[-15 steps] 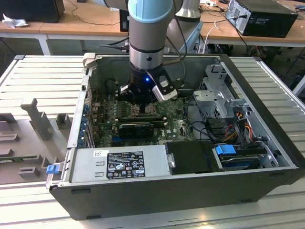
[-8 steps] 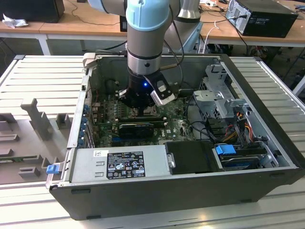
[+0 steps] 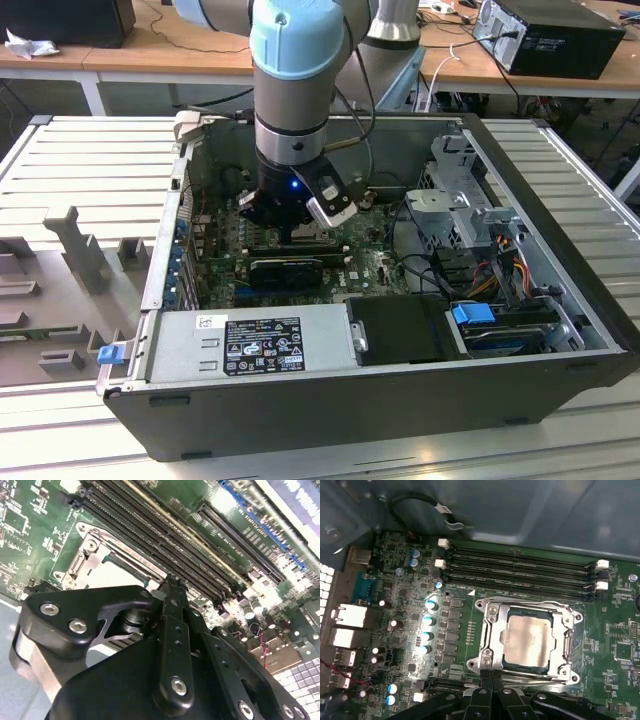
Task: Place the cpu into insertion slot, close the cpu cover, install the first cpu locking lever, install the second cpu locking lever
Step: 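Install the second cpu locking lever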
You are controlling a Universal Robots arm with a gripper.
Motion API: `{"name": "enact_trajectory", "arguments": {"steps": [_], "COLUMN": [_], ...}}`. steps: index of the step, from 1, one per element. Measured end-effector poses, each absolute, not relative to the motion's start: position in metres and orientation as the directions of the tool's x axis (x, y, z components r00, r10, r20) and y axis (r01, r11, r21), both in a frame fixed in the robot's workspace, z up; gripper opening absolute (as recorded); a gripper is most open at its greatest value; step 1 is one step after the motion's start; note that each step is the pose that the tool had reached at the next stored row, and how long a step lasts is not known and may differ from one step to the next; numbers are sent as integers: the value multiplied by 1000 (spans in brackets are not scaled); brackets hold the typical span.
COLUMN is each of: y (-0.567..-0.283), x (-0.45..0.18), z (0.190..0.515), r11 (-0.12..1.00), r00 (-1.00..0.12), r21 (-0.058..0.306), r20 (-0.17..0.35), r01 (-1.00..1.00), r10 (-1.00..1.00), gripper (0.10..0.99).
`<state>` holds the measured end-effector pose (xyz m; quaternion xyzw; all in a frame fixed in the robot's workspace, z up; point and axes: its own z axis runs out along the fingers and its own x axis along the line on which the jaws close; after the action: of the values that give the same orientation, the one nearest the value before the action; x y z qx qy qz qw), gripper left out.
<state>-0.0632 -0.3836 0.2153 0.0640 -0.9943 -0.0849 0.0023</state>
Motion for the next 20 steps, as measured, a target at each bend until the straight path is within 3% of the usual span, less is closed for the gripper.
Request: {"name": "enact_trajectory", "arguments": {"steps": [2, 3, 10, 20], "y": [-396, -398, -406, -409], "x": [-70, -70, -71, -74], "z": [214, 212, 204, 195], "r11": [962, 958, 944, 930], "r00": [-992, -992, -992, -991], "r21": [240, 256, 306, 345], "r20": [-16, -18, -24, -29], "r01": [-127, -127, -128, -129], "r10": [-127, -127, -126, -127], "gripper": [106, 106, 106, 106]}}
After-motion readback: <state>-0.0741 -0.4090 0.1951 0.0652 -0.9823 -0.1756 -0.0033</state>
